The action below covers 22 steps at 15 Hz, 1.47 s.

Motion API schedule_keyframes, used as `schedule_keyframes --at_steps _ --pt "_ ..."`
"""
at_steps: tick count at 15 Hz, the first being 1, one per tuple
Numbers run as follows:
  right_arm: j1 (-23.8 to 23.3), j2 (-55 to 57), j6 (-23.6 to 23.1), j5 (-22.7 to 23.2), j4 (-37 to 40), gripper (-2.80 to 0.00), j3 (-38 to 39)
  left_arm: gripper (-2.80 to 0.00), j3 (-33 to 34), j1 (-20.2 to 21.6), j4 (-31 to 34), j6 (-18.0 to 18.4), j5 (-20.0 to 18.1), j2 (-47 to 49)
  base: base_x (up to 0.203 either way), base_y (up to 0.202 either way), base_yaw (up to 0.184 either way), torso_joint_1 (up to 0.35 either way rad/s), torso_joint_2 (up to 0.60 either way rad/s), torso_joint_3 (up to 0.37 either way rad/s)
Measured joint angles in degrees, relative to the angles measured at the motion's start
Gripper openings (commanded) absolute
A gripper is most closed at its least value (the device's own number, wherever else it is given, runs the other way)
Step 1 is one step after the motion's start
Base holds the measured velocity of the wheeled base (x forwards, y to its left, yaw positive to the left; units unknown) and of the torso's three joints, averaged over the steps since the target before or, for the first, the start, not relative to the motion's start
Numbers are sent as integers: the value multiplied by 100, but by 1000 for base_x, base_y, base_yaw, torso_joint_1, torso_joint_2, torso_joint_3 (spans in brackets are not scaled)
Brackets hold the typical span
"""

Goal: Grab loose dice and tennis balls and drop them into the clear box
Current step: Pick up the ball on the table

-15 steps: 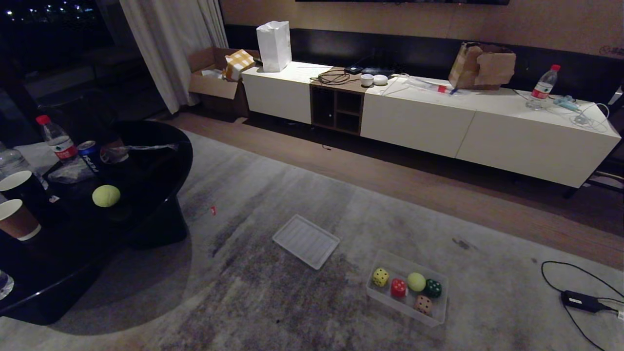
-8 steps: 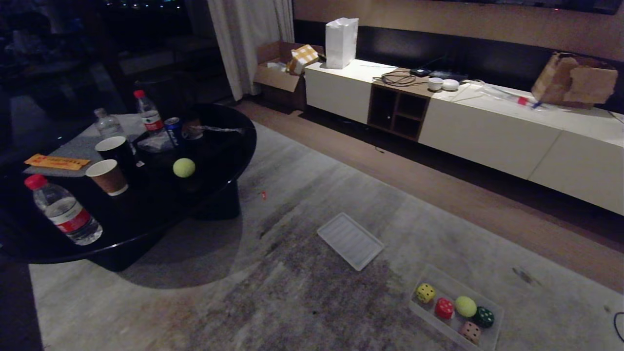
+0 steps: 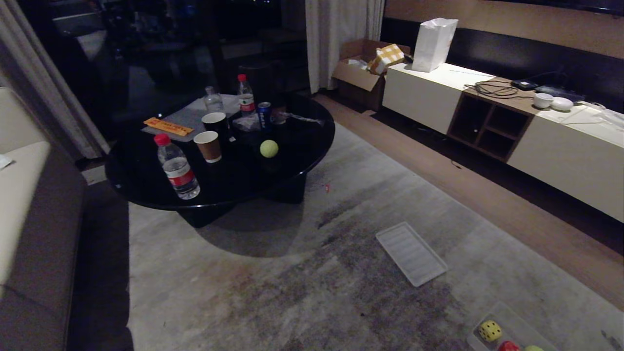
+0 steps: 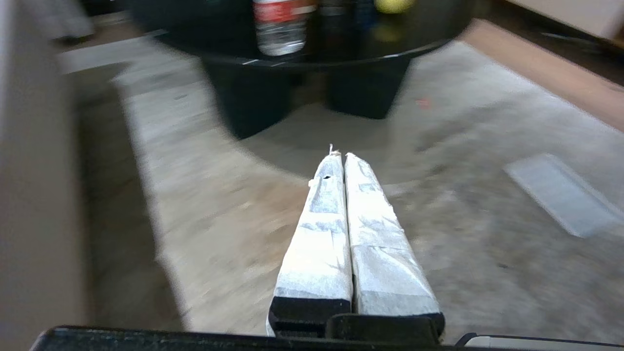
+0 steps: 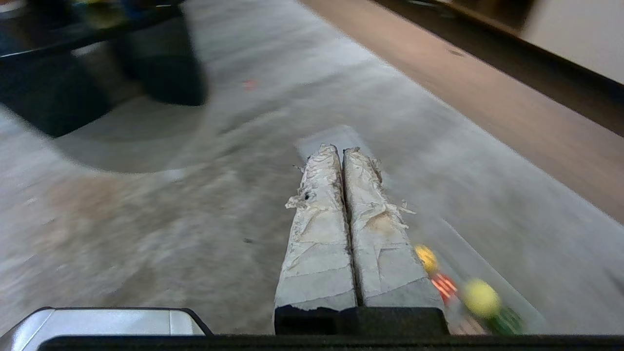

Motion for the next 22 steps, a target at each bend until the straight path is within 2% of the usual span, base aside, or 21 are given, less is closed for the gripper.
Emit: schedule_keyframes --at_steps 11,18,22 --pt "0 0 -1 -5 -4 -280 0 -280 0 -1 0 -11 9 0 0 -6 159 2 2 3" --pt "0 0 2 -5 -8 -280 0 -280 0 2 2 -37 18 0 0 -1 11 1 1 0" --pt "0 0 2 -7 -10 -280 0 -280 0 -1 0 -33 17 0 171 0 -2 2 1 5"
